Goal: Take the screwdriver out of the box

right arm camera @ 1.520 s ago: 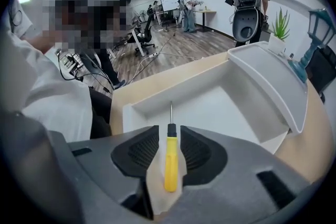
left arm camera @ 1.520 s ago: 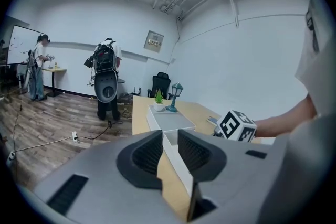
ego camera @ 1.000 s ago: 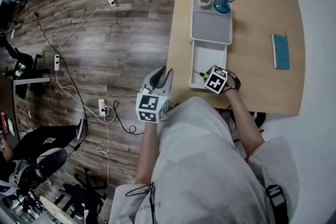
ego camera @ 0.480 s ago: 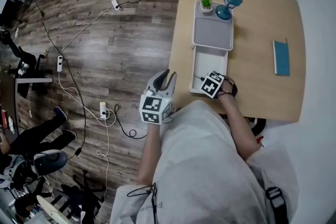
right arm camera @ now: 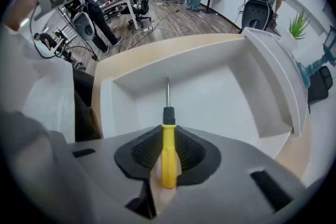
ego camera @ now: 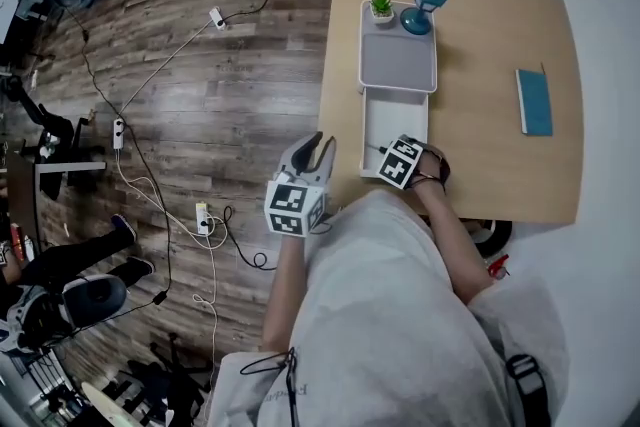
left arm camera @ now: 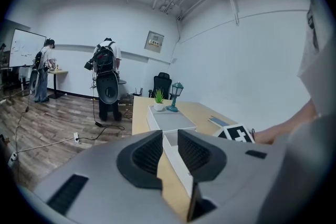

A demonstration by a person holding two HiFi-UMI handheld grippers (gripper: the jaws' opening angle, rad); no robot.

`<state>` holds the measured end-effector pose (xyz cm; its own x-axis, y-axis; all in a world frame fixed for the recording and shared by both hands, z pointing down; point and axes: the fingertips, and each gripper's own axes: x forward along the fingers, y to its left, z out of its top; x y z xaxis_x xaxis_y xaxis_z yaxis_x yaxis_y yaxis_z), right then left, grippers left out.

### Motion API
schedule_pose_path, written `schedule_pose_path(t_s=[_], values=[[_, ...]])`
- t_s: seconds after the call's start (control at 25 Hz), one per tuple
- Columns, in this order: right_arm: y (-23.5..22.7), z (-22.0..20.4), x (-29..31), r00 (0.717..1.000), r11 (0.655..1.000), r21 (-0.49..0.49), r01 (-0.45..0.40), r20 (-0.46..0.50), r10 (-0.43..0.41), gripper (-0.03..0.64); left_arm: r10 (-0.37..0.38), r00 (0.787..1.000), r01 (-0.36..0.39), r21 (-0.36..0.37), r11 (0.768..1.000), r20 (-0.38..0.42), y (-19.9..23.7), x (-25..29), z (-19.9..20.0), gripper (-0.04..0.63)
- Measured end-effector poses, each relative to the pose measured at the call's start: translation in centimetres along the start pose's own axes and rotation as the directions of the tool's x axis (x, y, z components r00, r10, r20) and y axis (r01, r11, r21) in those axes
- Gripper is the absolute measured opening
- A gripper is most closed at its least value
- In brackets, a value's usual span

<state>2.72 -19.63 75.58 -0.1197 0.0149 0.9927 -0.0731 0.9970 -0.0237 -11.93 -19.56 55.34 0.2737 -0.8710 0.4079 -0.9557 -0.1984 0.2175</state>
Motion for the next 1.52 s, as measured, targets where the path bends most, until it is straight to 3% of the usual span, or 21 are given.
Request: schedule_pose_path(t_s=[0.64,0.88,1.08,1.32,1.52], values=[[0.0,-0.2,-0.2,1.0,1.0,-0.009,0.008,0.01,-0.008,0.077,-0.1,0.993,0.102,0.045,0.994,-0.058,-1.5,2.6,0.2,0.086],[-0.9,-0.1,-0.3,0.998,0.998,0.06,0.02,0.052,-0.023,0.078,-0.141,0.985,0.148,0.069,0.987,-0.096,-2.4,3.7,-0.3,0.084],[-1.9,0.2,-1.3,0.993,0.992,0.121,0.039,0.104,-0.052,0.077,-0.123,0.988,0.13,0.077,0.988,-0.091,-2.2,3.3,-0.1,0.084],[-2.9,0.6,-2.7,0.978,0.979,0.189,0.079,0.174,-0.113,0.077,-0.063,0.998,0.064,0.062,0.996,-0.023,-0.9,2.4,0.7,0.077],[-4.2,1.0,-4.0,0.951,0.96,0.246,0.131,0.241,-0.191,0.077,-0.065,0.998,0.064,0.059,0.996,0.011,-1.0,2.6,1.3,0.072]])
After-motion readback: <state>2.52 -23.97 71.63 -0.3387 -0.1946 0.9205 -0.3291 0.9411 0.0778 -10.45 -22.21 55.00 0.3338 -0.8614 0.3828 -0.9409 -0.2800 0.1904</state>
